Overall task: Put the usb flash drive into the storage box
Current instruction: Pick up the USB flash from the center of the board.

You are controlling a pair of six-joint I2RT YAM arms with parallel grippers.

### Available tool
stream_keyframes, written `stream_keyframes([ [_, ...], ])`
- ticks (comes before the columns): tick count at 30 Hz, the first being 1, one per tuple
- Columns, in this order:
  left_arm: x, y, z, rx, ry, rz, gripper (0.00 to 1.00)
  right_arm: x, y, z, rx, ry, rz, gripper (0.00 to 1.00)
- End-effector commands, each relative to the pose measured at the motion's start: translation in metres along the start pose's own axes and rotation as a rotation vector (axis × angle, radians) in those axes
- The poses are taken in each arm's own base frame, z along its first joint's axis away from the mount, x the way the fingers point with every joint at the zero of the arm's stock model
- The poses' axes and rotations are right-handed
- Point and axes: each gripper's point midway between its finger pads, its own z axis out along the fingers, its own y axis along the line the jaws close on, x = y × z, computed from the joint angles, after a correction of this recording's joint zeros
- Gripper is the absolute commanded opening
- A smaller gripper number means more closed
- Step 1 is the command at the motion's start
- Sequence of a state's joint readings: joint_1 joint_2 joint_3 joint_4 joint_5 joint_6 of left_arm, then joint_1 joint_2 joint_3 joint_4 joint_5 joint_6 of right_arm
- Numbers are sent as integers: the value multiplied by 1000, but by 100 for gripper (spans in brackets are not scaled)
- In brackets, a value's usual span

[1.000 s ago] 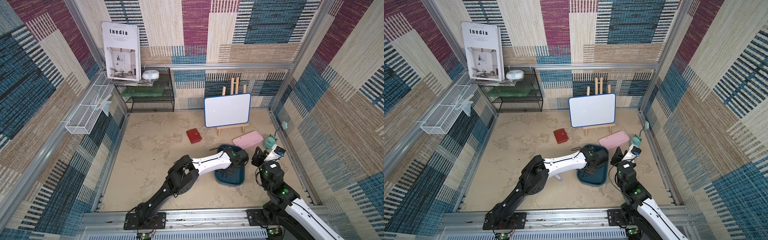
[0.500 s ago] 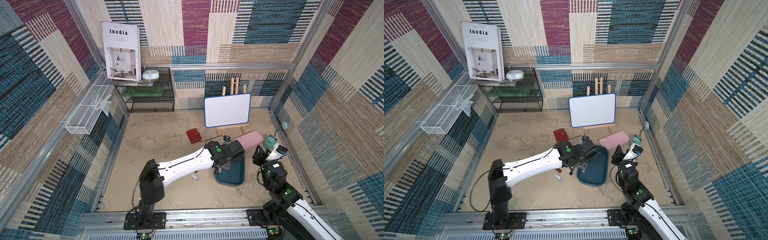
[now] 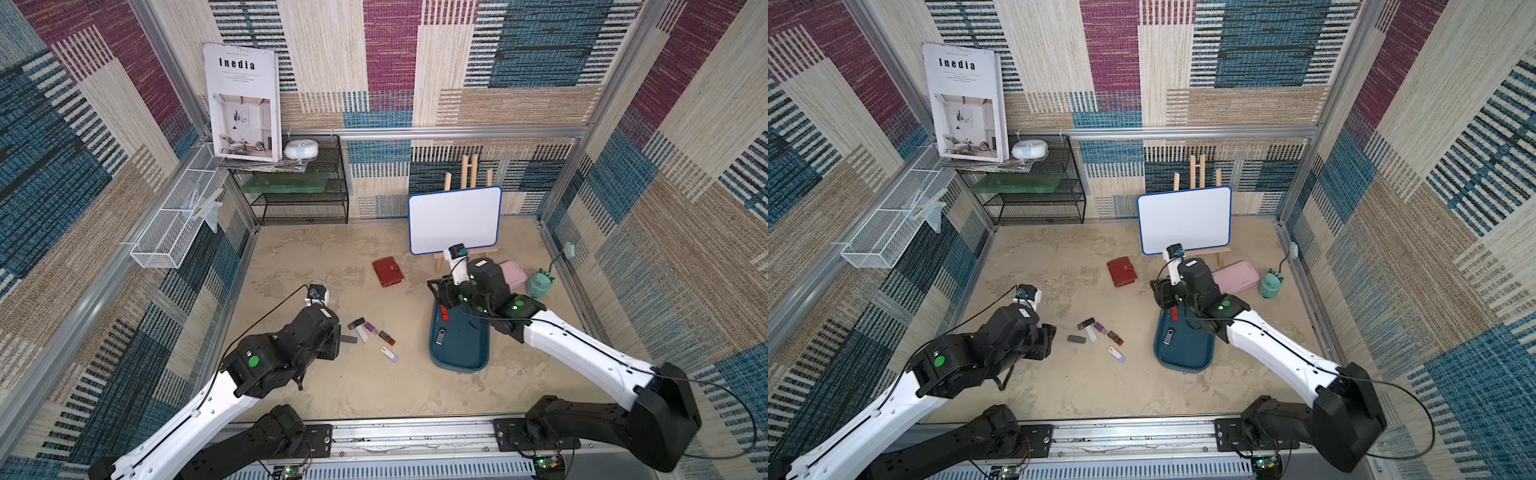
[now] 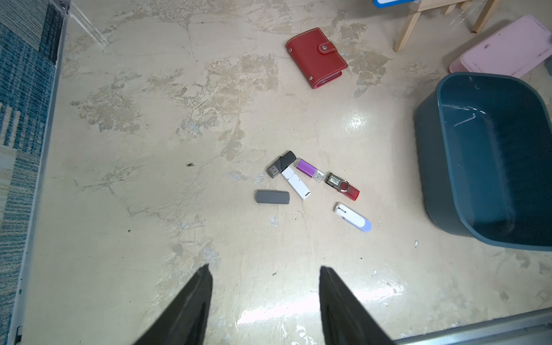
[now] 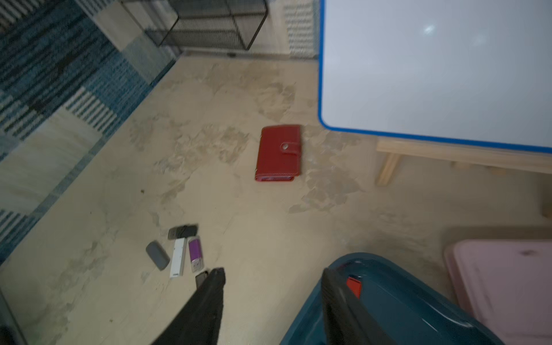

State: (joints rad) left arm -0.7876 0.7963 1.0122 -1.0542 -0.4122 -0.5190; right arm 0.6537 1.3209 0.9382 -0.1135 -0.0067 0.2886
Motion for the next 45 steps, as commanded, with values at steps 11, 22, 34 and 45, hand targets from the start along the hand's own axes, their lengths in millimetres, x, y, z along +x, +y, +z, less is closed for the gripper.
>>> stream_keyframes([
  [11, 1, 3, -2, 1, -28, 19, 62, 124, 75, 90, -44, 509, -281, 56],
  [22, 2, 1, 2, -4, -9, 30, 62, 152, 86, 108, -60, 572, -303, 54],
  [34, 4, 1, 3, -6, -5, 30, 62, 170, 93, 115, -57, 606, -328, 52],
  [45, 5, 0, 6, -9, 9, 39, 62, 191, 84, 117, 19, 670, -397, 40],
])
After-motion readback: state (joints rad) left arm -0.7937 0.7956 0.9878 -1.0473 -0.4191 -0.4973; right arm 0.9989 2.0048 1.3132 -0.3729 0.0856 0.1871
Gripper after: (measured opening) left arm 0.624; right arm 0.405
